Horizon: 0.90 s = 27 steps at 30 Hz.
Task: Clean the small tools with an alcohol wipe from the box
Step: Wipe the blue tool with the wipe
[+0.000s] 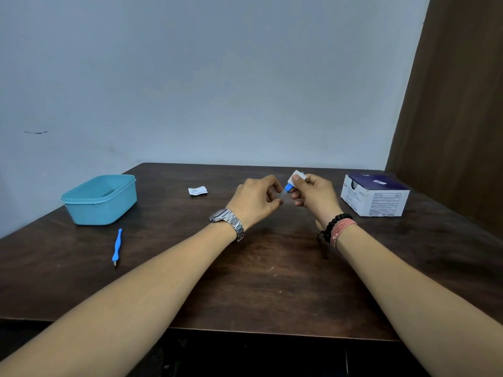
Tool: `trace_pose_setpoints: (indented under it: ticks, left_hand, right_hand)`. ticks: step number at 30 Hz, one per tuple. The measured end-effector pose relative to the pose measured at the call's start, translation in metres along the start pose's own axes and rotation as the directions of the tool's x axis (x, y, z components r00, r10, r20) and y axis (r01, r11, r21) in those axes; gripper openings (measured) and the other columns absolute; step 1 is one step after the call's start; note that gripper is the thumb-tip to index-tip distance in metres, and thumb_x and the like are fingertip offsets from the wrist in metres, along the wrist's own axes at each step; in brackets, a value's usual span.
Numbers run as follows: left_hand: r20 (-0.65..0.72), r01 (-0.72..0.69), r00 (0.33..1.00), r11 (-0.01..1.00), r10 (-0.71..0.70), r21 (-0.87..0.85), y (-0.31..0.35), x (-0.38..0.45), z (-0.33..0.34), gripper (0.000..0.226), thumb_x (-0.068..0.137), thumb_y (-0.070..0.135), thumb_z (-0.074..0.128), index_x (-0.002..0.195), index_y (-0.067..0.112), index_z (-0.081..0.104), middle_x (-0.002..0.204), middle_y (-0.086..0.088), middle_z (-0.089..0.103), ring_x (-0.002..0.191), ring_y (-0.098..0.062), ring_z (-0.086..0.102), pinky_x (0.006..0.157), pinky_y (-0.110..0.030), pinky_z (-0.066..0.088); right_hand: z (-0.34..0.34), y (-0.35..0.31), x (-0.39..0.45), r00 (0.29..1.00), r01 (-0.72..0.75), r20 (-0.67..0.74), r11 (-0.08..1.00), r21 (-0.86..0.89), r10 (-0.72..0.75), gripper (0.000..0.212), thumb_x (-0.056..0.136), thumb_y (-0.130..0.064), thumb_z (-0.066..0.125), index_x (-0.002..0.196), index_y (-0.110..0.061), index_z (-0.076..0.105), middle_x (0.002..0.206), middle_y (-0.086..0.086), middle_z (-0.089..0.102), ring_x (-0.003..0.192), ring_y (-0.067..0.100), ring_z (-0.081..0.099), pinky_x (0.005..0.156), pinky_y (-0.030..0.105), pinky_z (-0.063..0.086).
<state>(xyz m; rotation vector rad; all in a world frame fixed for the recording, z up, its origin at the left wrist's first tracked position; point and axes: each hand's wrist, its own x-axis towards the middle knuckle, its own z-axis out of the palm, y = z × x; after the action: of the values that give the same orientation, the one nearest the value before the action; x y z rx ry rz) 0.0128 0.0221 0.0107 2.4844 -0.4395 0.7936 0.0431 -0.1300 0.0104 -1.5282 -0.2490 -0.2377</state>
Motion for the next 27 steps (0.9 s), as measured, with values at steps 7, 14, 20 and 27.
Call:
trace_pose_setpoints:
  ticks: [7, 14, 20, 27]
  left_hand:
    - [0.002, 0.005, 1.0, 0.999, -0.005, 0.044, 0.0018, 0.0005, -0.0003, 0.017, 0.085, 0.025, 0.064, 0.101, 0.019, 0.067, 0.082, 0.006, 0.071, 0.079, -0.014, 0.066, 0.077, -0.03, 0.052]
    - [0.114, 0.04, 0.993, 0.989, -0.024, -0.139, -0.0025, 0.0023, 0.0017, 0.017, 0.088, 0.017, 0.058, 0.098, 0.016, 0.07, 0.075, 0.004, 0.075, 0.073, -0.007, 0.071, 0.079, -0.031, 0.057]
    - [0.188, 0.157, 0.978, 0.909, -0.089, -0.386, -0.0009, 0.0004, -0.0013, 0.015, 0.092, 0.008, 0.056, 0.084, 0.014, 0.068, 0.07, 0.002, 0.071, 0.061, -0.005, 0.068, 0.061, -0.019, 0.055]
    - [0.205, 0.181, 0.973, 0.894, -0.103, -0.41, 0.0003, 0.0001, -0.0016, 0.019, 0.091, 0.005, 0.053, 0.092, 0.013, 0.07, 0.074, -0.001, 0.073, 0.064, -0.006, 0.068, 0.063, -0.02, 0.056]
  right_hand:
    - [-0.0017, -0.002, -0.0001, 1.0, 0.003, 0.02, 0.998, 0.061, -0.004, 0.012, 0.094, -0.015, 0.062, 0.085, -0.007, 0.061, 0.07, 0.002, 0.066, 0.054, 0.006, 0.054, 0.053, 0.017, 0.049]
    - [-0.0016, -0.0003, 0.0003, 0.996, -0.023, 0.082, 0.995, 0.097, 0.015, 0.007, 0.09, -0.011, 0.066, 0.088, -0.01, 0.06, 0.072, 0.003, 0.065, 0.054, 0.005, 0.056, 0.052, 0.016, 0.048]
    - [-0.002, -0.0016, -0.0012, 0.988, -0.013, 0.153, 0.999, 0.042, 0.007, 0.011, 0.089, -0.003, 0.066, 0.089, -0.013, 0.06, 0.072, 0.001, 0.065, 0.058, 0.005, 0.059, 0.054, 0.016, 0.048]
    - [-0.0019, -0.003, -0.0017, 0.989, 0.001, 0.145, 0.999, 0.052, -0.008, 0.008, 0.095, -0.006, 0.058, 0.089, -0.012, 0.061, 0.073, 0.001, 0.066, 0.056, 0.003, 0.061, 0.054, 0.016, 0.048]
